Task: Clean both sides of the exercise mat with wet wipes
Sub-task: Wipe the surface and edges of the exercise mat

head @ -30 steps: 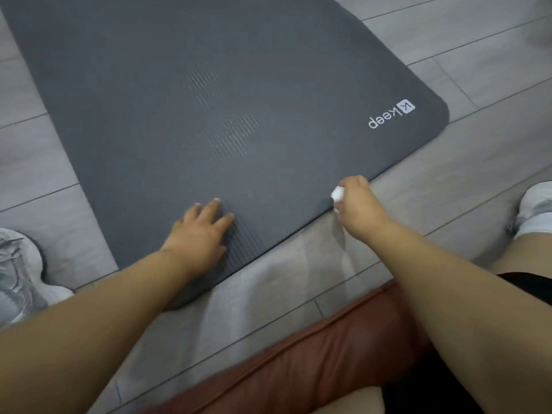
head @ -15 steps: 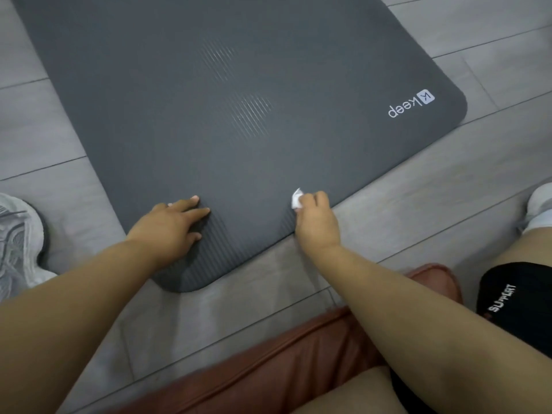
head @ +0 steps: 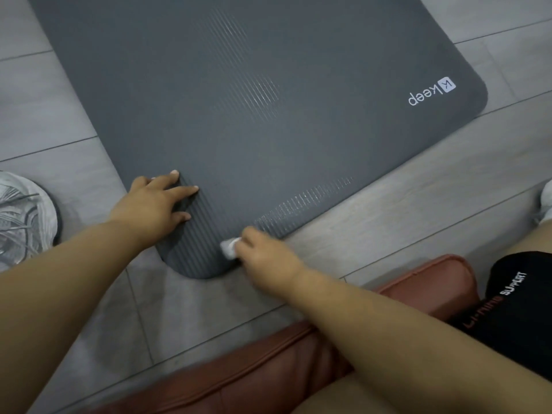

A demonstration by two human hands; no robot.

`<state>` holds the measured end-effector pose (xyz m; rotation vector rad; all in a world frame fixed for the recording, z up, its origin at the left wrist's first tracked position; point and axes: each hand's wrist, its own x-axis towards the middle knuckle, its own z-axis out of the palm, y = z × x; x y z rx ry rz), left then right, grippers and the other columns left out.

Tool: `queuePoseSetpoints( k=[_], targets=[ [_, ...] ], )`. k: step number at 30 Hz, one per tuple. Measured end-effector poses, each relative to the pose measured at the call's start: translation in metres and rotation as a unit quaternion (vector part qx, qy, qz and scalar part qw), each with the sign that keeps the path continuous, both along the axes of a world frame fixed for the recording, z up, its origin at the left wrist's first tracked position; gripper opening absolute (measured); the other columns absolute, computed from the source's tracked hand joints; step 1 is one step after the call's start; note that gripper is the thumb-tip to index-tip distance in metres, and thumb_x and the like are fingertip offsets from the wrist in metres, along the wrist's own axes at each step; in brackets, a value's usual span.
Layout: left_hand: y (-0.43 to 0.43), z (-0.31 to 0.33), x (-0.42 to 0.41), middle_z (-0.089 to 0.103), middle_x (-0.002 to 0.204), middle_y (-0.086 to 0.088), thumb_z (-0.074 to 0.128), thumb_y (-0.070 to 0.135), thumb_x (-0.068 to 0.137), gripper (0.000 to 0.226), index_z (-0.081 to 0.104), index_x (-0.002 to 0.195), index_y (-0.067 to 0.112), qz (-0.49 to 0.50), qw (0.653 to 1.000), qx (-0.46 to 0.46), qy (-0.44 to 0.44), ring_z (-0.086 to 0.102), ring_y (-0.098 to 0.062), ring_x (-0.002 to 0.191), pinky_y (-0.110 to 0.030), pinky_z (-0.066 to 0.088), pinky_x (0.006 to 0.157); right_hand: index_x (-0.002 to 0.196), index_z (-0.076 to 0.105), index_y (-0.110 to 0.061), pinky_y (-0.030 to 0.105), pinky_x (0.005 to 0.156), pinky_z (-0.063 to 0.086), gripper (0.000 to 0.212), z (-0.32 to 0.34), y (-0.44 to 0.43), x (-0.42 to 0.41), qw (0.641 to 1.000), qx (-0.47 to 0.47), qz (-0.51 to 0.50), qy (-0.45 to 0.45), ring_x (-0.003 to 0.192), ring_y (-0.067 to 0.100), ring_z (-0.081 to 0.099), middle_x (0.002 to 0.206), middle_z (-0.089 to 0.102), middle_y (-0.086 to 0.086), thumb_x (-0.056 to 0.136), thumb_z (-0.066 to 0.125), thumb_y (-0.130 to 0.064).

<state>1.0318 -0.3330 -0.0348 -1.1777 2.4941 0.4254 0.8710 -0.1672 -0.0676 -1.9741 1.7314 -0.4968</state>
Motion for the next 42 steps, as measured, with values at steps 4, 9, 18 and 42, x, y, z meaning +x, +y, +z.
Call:
queuePoseSetpoints(
  k=[4,9,18,42],
  targets=[
    [-0.003,0.006,-0.003,0.025,0.154,-0.001,0.058,0.043,0.089,0.057,0.037,0.141,0.038,0.019,1.000,0.016,-0.009,0.037,-0.034,0.122,-0.035,0.028,0.107,0.092,0.061,0.004,0.046,0.067,0.048,0.021,-0.002,-0.009,-0.093,0.961,-0.008,-0.268,0.072,0.074,0.038,0.055,0.096,0.053,0.025,0.082,0.043,0.000],
    [-0.006,0.004,-0.002,0.028,0.153,0.000,0.060,0.039,0.088,0.055,0.041,0.139,0.036,0.026,0.999,0.029,0.009,0.039,-0.034,0.118,-0.036,0.030,0.106,0.107,0.055,0.001,0.039,0.084,0.035,0.023,0.003,-0.009,-0.160,0.836,0.039,-0.535,0.113,0.104,0.038,0.050,0.116,0.051,0.022,0.087,0.047,-0.005],
    [-0.024,-0.003,0.017,0.045,0.143,-0.002,0.062,0.007,0.087,0.043,0.057,0.129,0.014,0.032,0.994,0.010,0.107,0.046,-0.034,0.124,-0.038,0.034,0.104,0.113,0.064,-0.002,0.038,0.063,0.052,0.045,-0.008,-0.034,0.026,0.988,-0.024,-0.154,-0.017,0.074,0.038,0.062,0.087,0.063,0.020,0.069,0.059,0.003],
    [-0.037,-0.007,0.030,0.009,0.157,-0.013,0.054,0.033,0.093,0.050,0.042,0.140,0.018,0.075,0.996,0.037,0.021,0.010,-0.030,0.144,-0.048,0.030,0.109,0.121,0.057,-0.004,0.038,0.077,0.050,0.036,-0.004,-0.079,0.008,0.963,0.009,-0.250,0.103,0.088,0.035,0.059,0.104,0.059,0.018,0.089,0.040,-0.007]
  ],
)
